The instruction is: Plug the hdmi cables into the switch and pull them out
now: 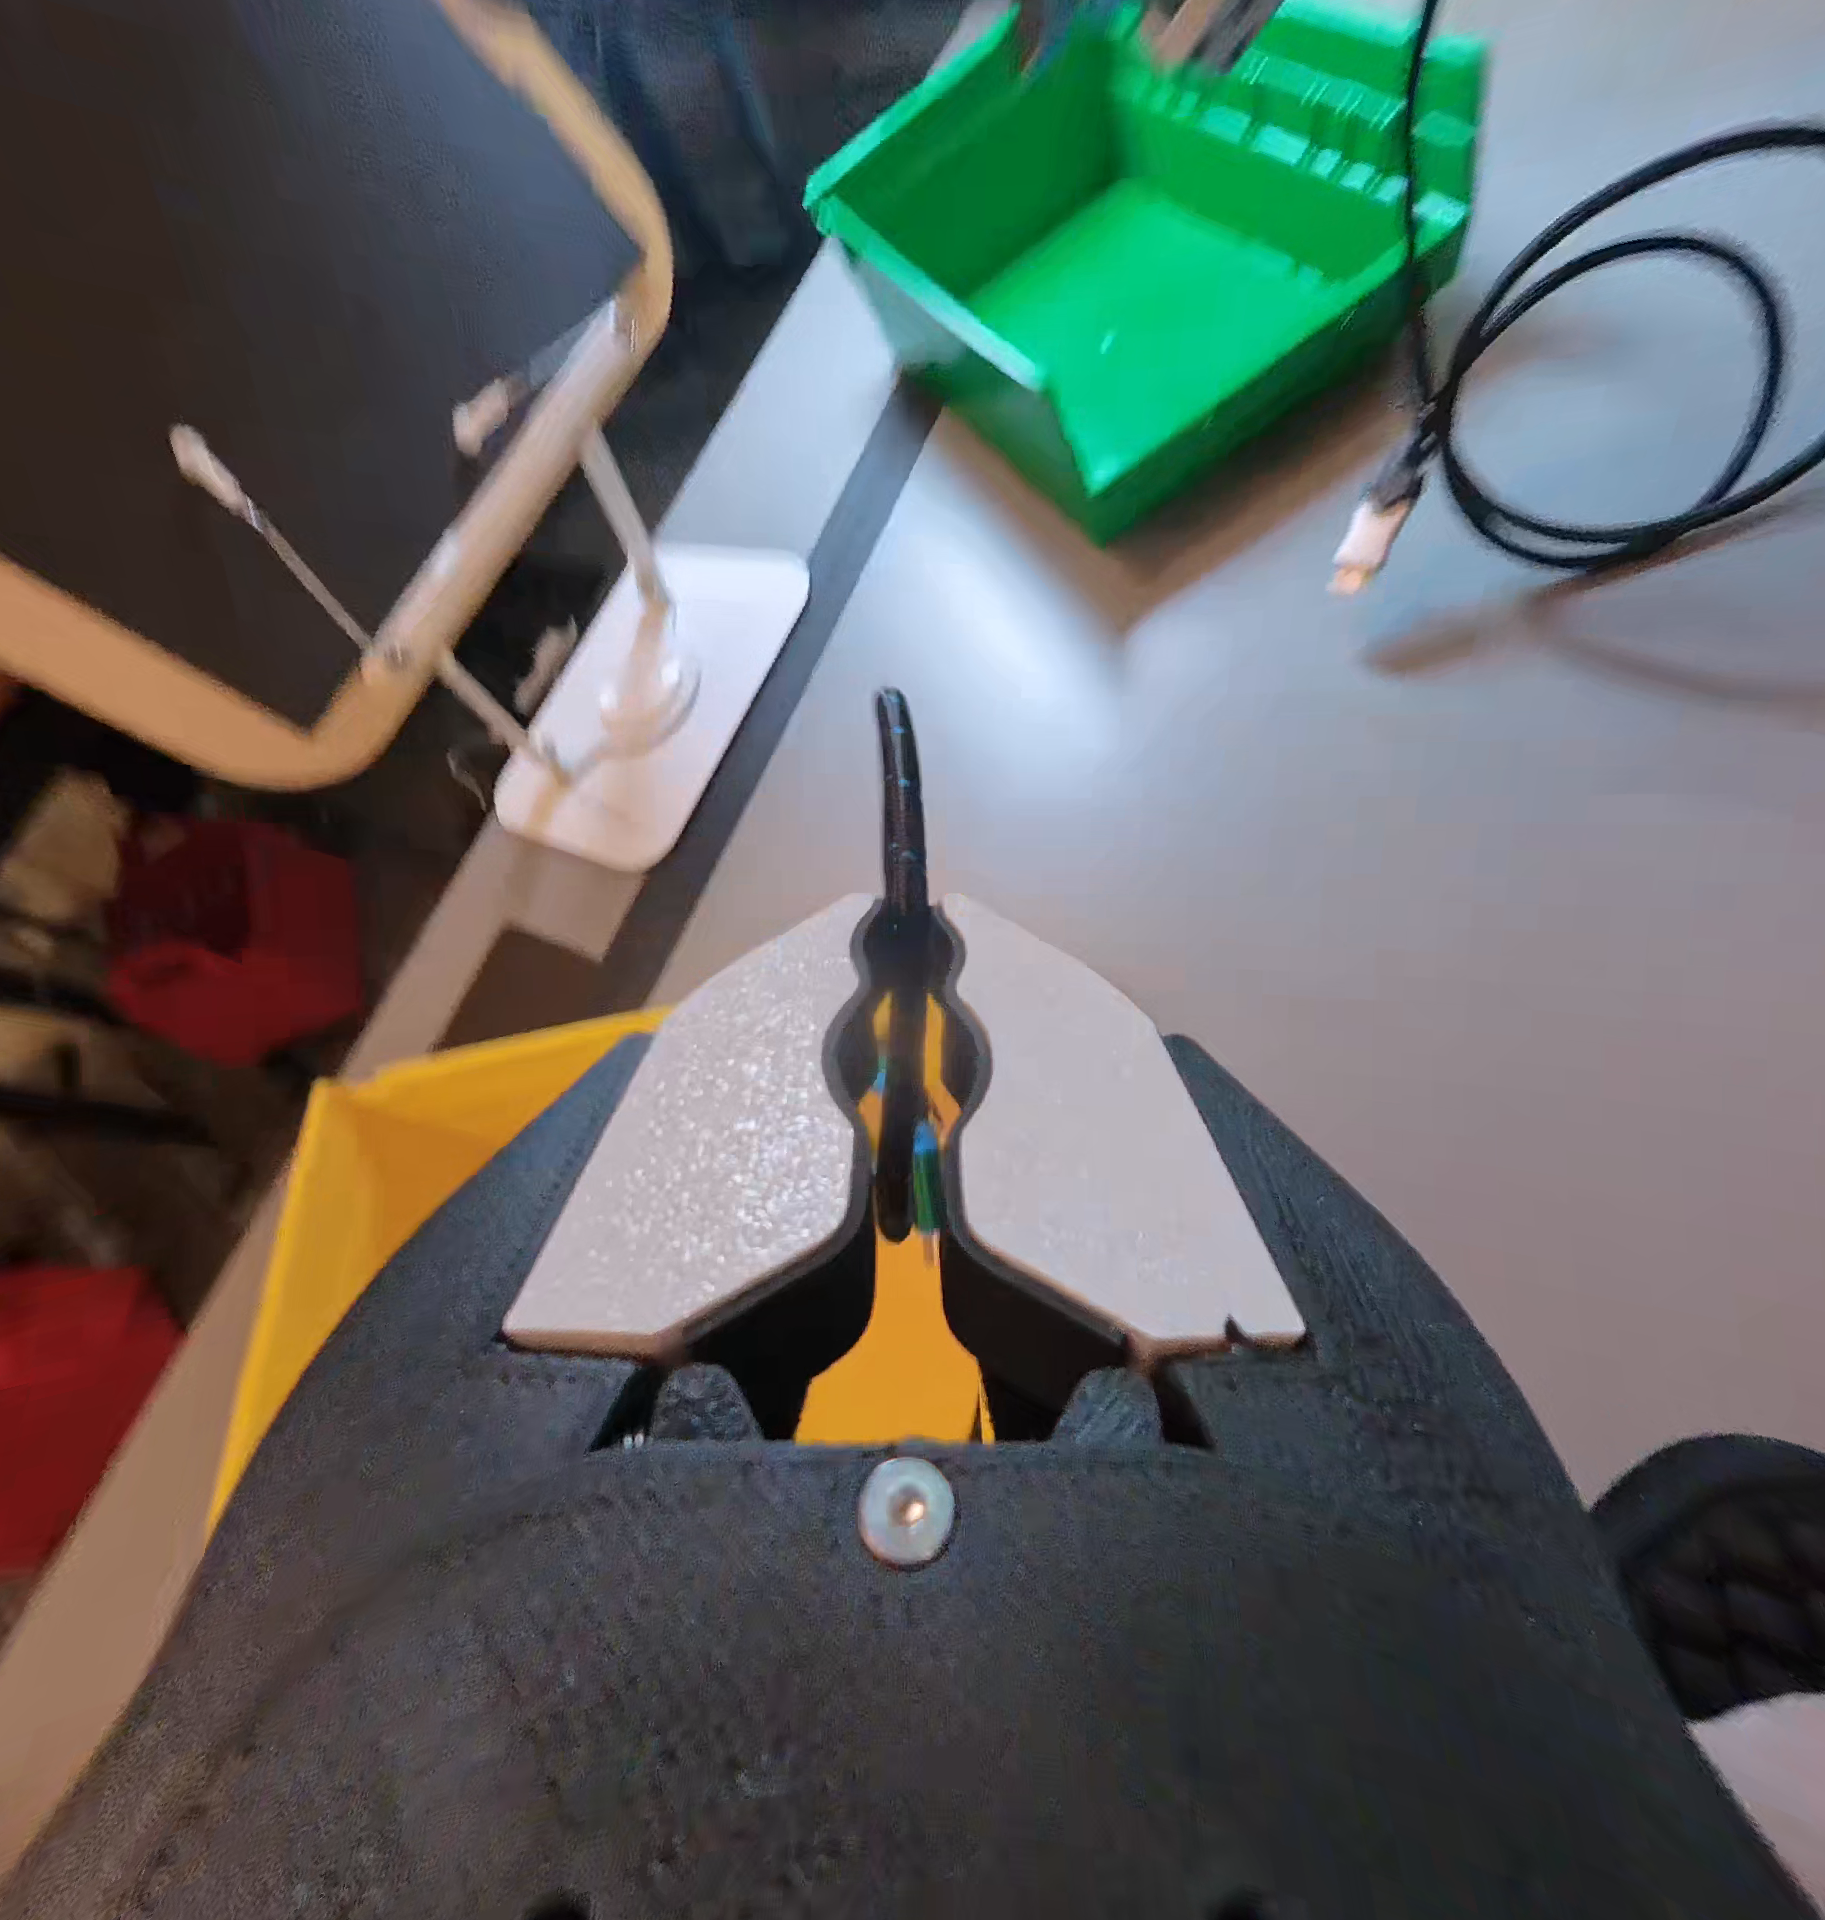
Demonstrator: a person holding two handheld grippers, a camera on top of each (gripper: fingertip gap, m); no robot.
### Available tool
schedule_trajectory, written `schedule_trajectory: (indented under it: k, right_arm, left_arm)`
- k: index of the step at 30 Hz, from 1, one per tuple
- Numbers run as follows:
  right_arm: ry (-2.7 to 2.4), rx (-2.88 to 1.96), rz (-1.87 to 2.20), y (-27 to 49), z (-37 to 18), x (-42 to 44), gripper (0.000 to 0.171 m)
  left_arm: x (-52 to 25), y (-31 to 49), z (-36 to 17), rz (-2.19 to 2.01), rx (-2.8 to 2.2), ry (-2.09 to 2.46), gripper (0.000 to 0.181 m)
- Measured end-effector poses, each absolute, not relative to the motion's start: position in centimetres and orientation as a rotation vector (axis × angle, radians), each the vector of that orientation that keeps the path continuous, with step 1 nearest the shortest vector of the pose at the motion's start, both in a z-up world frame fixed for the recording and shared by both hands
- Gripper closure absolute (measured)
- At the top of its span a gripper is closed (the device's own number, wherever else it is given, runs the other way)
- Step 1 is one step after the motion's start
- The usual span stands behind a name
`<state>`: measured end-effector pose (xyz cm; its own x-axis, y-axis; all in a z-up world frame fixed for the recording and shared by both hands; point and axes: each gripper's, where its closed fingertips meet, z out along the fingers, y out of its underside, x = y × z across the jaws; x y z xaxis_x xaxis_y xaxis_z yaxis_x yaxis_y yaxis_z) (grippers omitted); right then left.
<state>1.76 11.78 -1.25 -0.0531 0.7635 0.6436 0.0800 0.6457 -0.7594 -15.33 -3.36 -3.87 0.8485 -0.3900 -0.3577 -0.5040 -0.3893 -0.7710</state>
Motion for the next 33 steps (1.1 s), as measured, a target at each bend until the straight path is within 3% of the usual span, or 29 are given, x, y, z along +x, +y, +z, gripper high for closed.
schedule_trajectory:
  k: [8,17,21,26,33]
  right_arm:
    - [-1.485,-0.745,0.632,13.1,-0.2,2.7,0.148]
    - [-1.465,-0.759,0.598,14.1,0.3,3.6,0.148]
    - [-1.449,-0.760,0.604,14.4,0.6,3.9,0.148]
    - [-1.437,-0.767,0.608,14.7,0.7,4.0,0.148]
    - [-1.445,-0.760,0.595,14.4,0.8,4.0,0.148]
  left_arm:
    - [-6.6,-1.1,-2.0,-0.129,-1.810,0.815,0.175]
    - [-6.9,6.3,-15.7,-0.376,-2.218,0.624,0.174]
    - [-9.6,7.0,-16.3,-0.080,-2.263,0.620,0.154]
    - [-3.1,5.3,-15.8,-0.283,-2.201,0.830,0.151]
    - [2.8,3.8,-25.2,-0.419,-2.441,1.099,0.135]
